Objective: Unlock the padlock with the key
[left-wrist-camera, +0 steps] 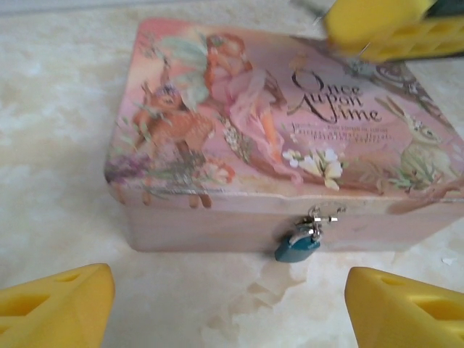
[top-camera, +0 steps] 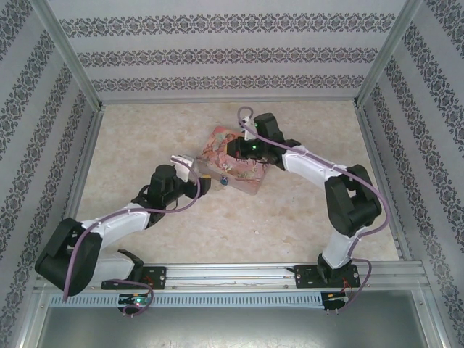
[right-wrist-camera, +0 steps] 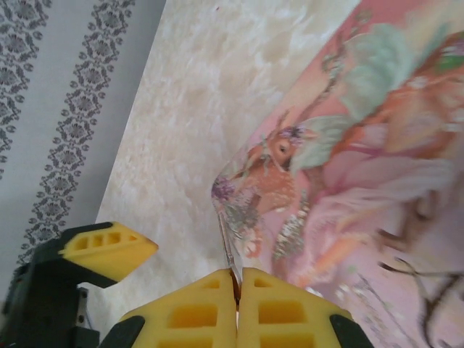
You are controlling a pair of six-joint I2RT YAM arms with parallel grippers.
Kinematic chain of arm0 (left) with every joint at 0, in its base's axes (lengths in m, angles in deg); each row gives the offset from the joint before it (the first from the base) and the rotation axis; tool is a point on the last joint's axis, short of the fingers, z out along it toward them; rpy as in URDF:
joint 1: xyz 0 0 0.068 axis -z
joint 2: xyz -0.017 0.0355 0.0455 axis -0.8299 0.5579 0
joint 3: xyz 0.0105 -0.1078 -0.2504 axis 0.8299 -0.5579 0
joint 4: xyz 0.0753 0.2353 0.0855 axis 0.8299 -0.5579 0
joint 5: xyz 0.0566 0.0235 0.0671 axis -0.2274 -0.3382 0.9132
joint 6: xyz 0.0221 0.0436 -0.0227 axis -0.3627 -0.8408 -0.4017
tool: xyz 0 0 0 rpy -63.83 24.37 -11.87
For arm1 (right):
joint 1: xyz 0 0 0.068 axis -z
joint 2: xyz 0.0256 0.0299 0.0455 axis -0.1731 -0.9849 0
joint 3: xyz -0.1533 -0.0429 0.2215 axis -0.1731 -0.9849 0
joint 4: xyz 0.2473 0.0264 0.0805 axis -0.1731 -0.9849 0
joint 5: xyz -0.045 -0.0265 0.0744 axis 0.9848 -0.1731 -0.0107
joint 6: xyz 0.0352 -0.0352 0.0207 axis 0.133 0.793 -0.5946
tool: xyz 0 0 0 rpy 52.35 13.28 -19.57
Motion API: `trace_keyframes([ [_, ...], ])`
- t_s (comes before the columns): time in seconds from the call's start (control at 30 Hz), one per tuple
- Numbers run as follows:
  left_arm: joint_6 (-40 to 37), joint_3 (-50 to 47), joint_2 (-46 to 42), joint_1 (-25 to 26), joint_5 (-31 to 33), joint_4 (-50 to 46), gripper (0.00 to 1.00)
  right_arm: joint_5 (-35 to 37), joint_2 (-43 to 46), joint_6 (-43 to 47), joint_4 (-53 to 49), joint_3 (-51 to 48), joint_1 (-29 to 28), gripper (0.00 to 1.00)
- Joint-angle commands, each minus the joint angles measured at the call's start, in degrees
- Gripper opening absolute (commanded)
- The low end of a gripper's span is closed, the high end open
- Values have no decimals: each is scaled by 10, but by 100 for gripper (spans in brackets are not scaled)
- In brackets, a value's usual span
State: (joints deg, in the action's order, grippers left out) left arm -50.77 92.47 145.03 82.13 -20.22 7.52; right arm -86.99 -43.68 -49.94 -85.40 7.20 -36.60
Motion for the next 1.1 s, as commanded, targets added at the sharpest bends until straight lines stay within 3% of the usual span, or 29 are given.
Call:
trace_keyframes([
  [0.0,34,6,29,13,-32,34,82,6,11,11,-4,-47,13,0],
  [0.67,84,72,215,56,-64,128,78,26,20,16,-3,-122,24,0],
  [1.07,100,86,261,62,-48,147,75,26,27,19,-9,-122,24,0],
])
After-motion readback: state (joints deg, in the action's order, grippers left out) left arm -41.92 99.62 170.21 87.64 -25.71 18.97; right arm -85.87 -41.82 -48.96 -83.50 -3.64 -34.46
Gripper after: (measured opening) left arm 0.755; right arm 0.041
